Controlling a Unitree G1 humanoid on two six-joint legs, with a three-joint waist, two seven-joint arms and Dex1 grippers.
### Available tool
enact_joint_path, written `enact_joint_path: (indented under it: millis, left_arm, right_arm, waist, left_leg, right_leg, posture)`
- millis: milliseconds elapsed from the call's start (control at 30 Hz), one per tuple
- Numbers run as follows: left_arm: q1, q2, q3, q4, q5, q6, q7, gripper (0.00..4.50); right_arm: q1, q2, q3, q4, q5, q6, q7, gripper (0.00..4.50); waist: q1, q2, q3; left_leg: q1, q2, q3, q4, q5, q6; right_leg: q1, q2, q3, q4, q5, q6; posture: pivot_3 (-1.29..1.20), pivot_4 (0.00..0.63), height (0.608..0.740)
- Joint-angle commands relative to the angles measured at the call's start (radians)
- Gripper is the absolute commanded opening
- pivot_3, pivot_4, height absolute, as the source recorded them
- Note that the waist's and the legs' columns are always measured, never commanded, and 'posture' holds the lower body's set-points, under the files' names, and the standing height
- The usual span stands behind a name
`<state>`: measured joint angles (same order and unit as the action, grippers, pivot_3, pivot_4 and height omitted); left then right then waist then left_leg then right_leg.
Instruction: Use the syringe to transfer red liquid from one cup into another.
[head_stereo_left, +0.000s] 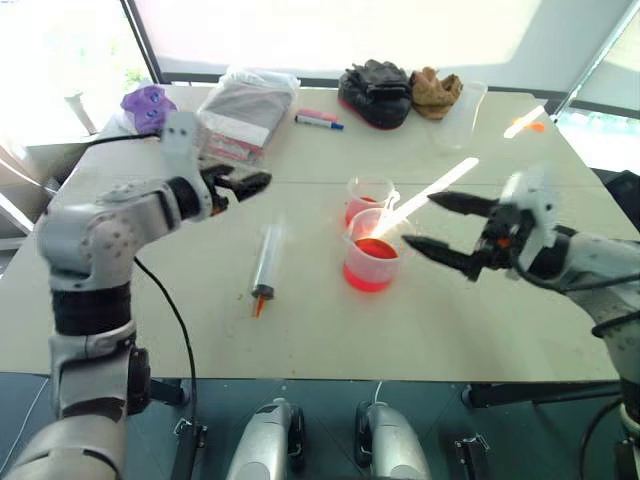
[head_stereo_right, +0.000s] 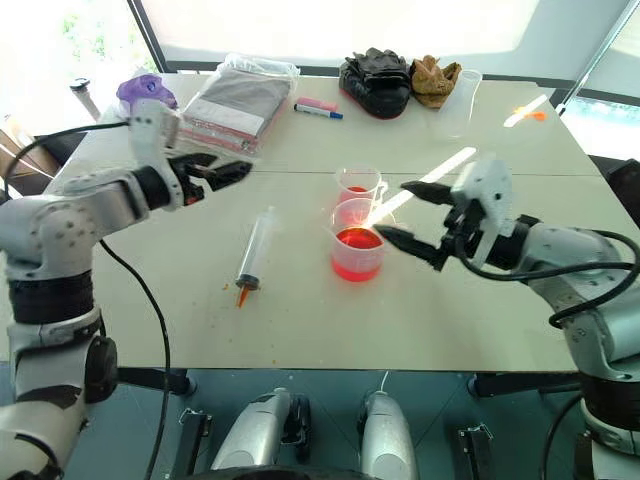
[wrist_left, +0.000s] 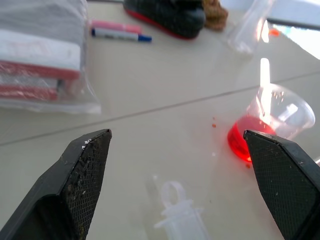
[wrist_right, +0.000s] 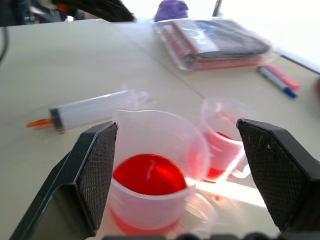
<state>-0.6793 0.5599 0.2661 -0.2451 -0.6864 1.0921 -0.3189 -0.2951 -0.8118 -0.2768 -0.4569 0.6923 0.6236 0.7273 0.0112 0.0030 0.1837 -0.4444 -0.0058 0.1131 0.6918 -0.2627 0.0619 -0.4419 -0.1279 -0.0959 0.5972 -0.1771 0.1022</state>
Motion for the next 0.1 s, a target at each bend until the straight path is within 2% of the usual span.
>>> enact_joint_path:
  millis: [33, 100]
  left_arm:
    - [0.156, 0.045, 0.002, -0.179, 0.015, -0.123, -0.091, 4.49]
    - [0.228, 0.058, 0.009, -0.229, 0.004, -0.145, -0.117, 4.49]
  right_arm:
    - [-0.009, 0.044, -0.099, 0.009, 0.019, -0.023, -0.080, 3.99]
    - [-0.003, 0.062, -0.123, 0.019, 0.011, -0.029, -0.103, 3.99]
  waist:
    - [-0.002, 0.000, 0.000]
    - [-0.002, 0.000, 0.000]
  left_leg:
    - [0.001, 0.000, 0.001, -0.001, 0.000, 0.000]
    - [0.001, 0.000, 0.001, -0.003, 0.001, -0.002]
  right_leg:
    - [0.000, 0.000, 0.000, 0.000, 0.000, 0.000]
    - [-0.001, 0.001, 0.000, 0.000, 0.000, 0.000]
  posture:
    - [0.00, 0.150, 0.740]
    - [0.00, 0.150, 0.740]
